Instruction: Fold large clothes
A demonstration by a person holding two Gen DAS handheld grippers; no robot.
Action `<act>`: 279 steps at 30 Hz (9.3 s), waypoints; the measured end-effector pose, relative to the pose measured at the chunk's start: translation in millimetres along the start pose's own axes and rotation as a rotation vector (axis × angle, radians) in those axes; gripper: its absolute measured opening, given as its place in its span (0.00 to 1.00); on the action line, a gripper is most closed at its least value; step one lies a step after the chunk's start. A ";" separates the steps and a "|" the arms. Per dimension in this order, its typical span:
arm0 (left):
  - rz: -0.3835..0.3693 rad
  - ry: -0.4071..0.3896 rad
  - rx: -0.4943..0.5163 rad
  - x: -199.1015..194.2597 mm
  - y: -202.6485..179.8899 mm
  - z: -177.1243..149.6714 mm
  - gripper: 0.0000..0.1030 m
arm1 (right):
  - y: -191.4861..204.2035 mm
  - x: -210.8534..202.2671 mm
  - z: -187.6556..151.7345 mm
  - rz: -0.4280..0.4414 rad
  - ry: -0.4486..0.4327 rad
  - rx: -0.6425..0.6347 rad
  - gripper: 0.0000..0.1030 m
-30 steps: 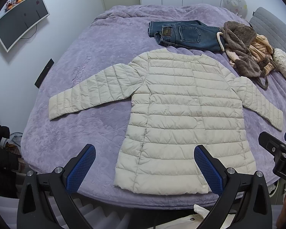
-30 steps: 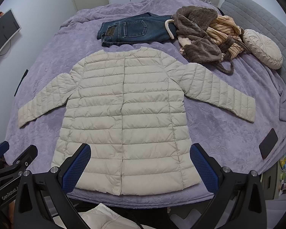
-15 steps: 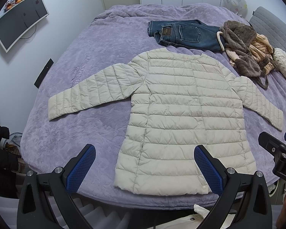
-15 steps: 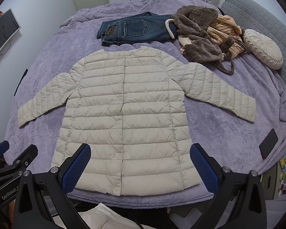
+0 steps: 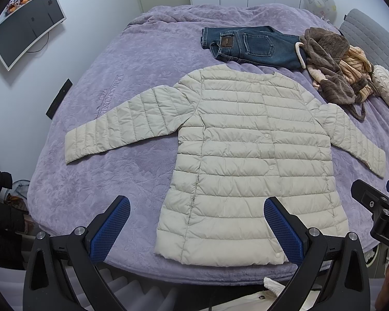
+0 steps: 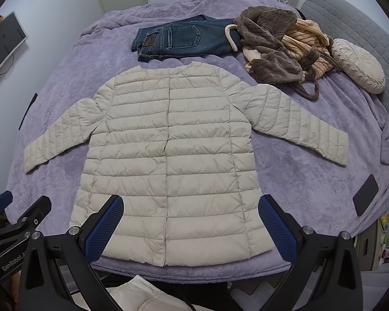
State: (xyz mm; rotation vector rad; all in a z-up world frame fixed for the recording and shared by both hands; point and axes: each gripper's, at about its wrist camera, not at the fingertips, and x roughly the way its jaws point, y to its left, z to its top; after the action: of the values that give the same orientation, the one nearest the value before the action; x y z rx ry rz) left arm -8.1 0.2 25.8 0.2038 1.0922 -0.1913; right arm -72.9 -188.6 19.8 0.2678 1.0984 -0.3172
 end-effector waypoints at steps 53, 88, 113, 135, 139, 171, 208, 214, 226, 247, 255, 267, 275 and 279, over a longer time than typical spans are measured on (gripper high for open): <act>-0.067 0.109 -0.448 152.8 197.2 18.2 1.00 | 122.5 119.5 59.1 0.214 0.247 -0.103 1.00; -0.220 -0.059 -0.868 292.9 343.1 49.7 0.07 | 264.9 323.7 137.8 0.293 0.214 -0.201 0.25; -0.571 -0.104 0.023 203.8 -62.4 191.6 0.07 | -12.9 228.2 140.2 0.276 0.064 0.165 0.25; -0.299 -0.101 0.418 216.8 -190.4 157.4 1.00 | -147.7 234.2 103.7 0.308 0.073 0.389 0.51; -0.303 -0.142 0.332 195.2 -147.5 155.7 1.00 | -138.4 231.1 109.8 0.310 0.071 0.370 0.67; 0.203 -0.006 -0.083 292.7 78.1 117.8 1.00 | -93.4 257.5 157.3 0.362 0.009 0.439 0.04; 0.033 -0.001 -0.189 306.1 106.3 177.1 1.00 | -126.9 282.8 131.3 0.288 0.084 0.454 0.02; 0.012 -0.060 -0.170 296.5 104.4 205.1 1.00 | -123.8 265.1 135.9 0.269 0.065 0.374 0.03; 0.073 -0.004 -0.117 336.3 79.2 234.3 1.00 | -123.6 285.9 148.0 0.190 0.071 0.378 0.03; 0.033 -0.015 -0.002 306.6 59.5 197.1 1.00 | -118.2 235.7 130.3 0.201 0.041 0.339 0.45; 0.088 0.017 -0.040 323.6 58.3 194.6 1.00 | -133.0 228.1 122.4 0.230 0.042 0.367 0.46; 0.171 0.022 -0.112 326.9 55.6 190.3 1.00 | -133.1 248.3 133.8 0.318 0.026 0.354 0.48; 0.208 0.019 -0.117 313.4 50.0 188.3 1.00 | -128.0 274.8 150.0 0.325 0.042 0.323 0.48; 0.188 0.011 -0.097 289.5 49.7 190.3 1.00 | -137.2 252.7 149.4 0.340 0.008 0.316 0.52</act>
State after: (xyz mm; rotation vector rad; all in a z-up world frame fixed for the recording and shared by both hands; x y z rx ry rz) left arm 297.2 -16.3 -144.4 0.2191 1.0838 0.0309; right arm 103.9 -399.8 -150.9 0.7286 0.9883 -0.1839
